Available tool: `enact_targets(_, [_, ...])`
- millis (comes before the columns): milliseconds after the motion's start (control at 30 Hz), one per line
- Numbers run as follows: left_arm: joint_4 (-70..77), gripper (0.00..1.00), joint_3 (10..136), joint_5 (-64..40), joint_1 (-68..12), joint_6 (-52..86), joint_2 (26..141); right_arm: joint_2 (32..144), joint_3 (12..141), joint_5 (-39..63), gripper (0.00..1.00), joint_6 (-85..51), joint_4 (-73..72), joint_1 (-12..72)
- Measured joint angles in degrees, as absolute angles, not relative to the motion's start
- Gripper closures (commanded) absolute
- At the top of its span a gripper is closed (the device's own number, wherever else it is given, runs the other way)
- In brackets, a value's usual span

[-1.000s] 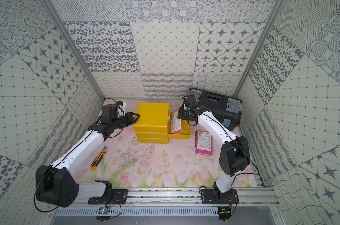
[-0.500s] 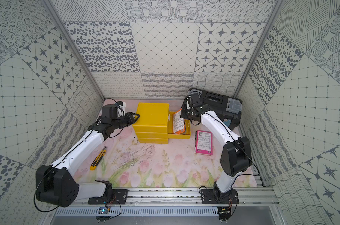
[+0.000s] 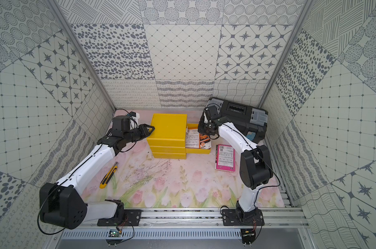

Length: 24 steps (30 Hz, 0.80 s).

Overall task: Take the seed bags out of the drawer
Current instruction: Adjust the seed packet in the drawer.

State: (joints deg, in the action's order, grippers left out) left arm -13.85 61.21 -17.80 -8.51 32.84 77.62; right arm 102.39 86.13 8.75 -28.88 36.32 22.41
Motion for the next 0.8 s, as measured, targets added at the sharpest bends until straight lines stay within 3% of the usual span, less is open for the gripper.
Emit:
enact_targets(300, [-13.8, 0.60, 61.2, -17.8, -8.5, 32.8, 77.6, 102.4, 86.0, 8.6, 0.60, -28.5, 36.2, 22.5])
enact_targets(800, [-13.8, 0.60, 61.2, -17.8, -8.5, 32.8, 77.6, 109.5, 86.0, 6.6, 0.58, -28.6, 35.7, 24.9])
